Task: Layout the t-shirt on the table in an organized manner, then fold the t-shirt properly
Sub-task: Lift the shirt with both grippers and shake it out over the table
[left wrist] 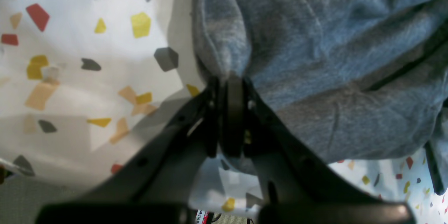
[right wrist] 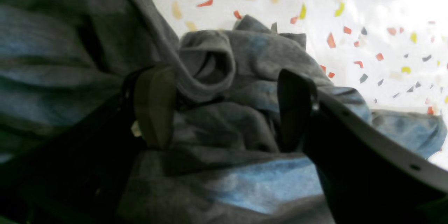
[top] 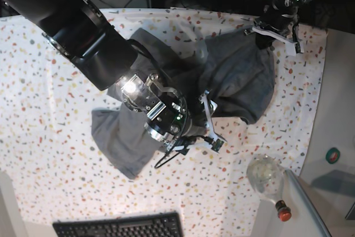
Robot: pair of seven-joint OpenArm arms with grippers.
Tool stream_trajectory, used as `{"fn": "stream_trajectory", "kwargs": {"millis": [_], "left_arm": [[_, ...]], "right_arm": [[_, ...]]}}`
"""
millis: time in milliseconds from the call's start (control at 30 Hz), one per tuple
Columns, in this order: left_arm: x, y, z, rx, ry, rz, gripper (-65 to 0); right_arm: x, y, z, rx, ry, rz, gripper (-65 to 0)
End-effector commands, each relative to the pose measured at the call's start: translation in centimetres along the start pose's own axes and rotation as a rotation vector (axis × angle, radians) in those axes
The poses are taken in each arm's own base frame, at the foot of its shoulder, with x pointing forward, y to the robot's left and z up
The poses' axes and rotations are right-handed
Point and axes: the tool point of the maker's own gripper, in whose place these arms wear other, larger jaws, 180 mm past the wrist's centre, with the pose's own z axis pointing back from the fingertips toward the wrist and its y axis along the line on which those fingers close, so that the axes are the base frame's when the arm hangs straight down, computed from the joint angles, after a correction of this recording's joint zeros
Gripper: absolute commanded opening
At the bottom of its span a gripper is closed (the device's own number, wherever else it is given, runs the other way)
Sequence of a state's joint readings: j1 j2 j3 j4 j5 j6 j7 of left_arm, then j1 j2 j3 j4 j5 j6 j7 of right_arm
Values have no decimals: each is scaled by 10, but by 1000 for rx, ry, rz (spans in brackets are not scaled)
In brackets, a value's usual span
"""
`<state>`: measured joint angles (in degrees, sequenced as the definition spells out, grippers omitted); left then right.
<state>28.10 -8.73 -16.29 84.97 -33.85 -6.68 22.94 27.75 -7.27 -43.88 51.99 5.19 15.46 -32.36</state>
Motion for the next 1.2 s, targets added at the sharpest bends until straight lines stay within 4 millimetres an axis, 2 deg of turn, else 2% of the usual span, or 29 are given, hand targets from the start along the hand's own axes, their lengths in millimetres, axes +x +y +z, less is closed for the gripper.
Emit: {"fn": "stream_trajectory", "kwargs": {"millis": [0,267,333,433,533,600,633,700,733,900,1033,1100,1167], "left_arm": [[9,-2,2,-11,-33,-10,-650],[12,-4,0,-16,-39,-10,-650],[12,-4,0,-16,-39,-10,-650],[13,-4,0,-16,-40,-10,-650],[13,-4,0,-16,-40,-10,-650],[14,-3,0,-14,-42,-9,-650],[14,-3,0,-14,-42,-9,-650],[14,-2,1,-12,-44,-8,-650],[14,-2,1,-12,-44,-8,-650],[17,-1,1,-9,-46,-16,-650],[49,-2,10,-24,-106,-94,-650],[71,-6,17,-39,-148,-147,-650],[98,-6,27,-42,-198,-202,-650]], "right_arm": [[26,-4,6,1,-65,-7,-222],[30,9,5,56,-84,-62,-231],[29,11,5,58,-83,-64,-284],[21,17,2,72,-69,-73,-396],[21,20,2,76,-72,-75,-410],[22,21,2,77,-75,-75,-441],[22,21,2,77,-75,-75,-479],[24,20,2,75,-82,-76,-626],[26,18,3,72,-97,-81,-650],[36,15,6,62,-148,-82,-650],[47,-8,29,18,-228,-122,-650],[54,-29,52,-27,-279,-165,-650],[51,-51,76,-80,-307,-199,-650]]}}
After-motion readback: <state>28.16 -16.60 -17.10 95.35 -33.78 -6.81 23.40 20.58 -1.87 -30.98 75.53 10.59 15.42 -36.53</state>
